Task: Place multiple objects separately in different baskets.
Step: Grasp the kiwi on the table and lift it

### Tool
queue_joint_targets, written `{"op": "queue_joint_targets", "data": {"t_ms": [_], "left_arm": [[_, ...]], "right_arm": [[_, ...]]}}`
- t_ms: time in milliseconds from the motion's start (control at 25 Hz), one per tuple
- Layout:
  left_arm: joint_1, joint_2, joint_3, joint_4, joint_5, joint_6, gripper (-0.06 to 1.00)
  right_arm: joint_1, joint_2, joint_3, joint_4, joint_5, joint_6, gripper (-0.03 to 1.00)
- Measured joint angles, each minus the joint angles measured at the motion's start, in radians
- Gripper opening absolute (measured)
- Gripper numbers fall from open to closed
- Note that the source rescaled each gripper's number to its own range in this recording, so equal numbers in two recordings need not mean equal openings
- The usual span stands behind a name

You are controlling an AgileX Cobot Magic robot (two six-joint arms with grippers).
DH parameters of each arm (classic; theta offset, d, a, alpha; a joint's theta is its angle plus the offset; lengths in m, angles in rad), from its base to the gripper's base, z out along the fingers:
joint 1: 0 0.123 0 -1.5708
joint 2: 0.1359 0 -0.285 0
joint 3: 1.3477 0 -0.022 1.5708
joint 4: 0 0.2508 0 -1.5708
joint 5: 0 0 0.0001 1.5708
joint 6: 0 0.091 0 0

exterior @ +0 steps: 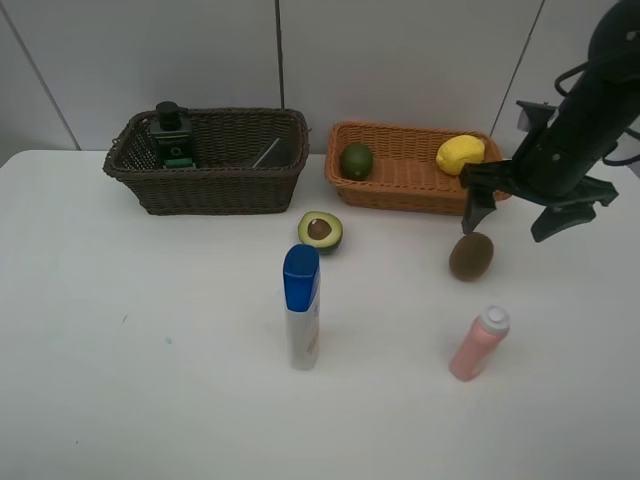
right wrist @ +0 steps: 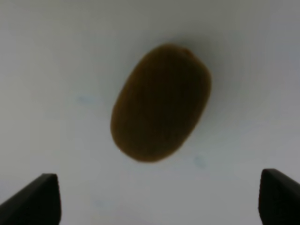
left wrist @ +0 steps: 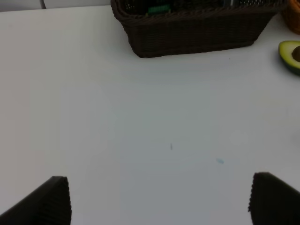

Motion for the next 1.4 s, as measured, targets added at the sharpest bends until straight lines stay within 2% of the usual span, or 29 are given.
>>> {"op": "queue_joint_targets", "data": {"t_ms": [200,640,960,1080,1160,1200,1400], "left_arm": [[0.000,0.000,0.000,0.000,0.000,0.000,1.00],[0.000,0.000,0.000,0.000,0.000,0.000,1.00],[0.000,0.000,0.000,0.000,0.000,0.000,1.00],[0.000,0.000,0.000,0.000,0.000,0.000,1.00],[0.000,0.000,0.000,0.000,0.000,0.000,1.00],[0.000,0.000,0.000,0.000,0.000,0.000,1.00],[0.000,0.000,0.000,0.000,0.000,0.000,1.00]], "right_arm": [[0.000,0.099,-0.060,-0.022,-0.044,0.003,1.00],[0.000,0.232,-0.065,-0.023,-0.163,0.010,1.00],[0.000,0.289,-0.065,-0.026,-0.171,0.011,1.00],[0.000,0.307,-0.067,-0.033,-0.164,0.008,0.88],[0.000,0.308,-0.067,-0.042,-0.162,0.008,0.65],[0.000,0.308,-0.067,-0.043,-0.161,0.008,0.59],[0.000,0.279,-0.067,-0.069,-0.117,0.007,0.59]]}}
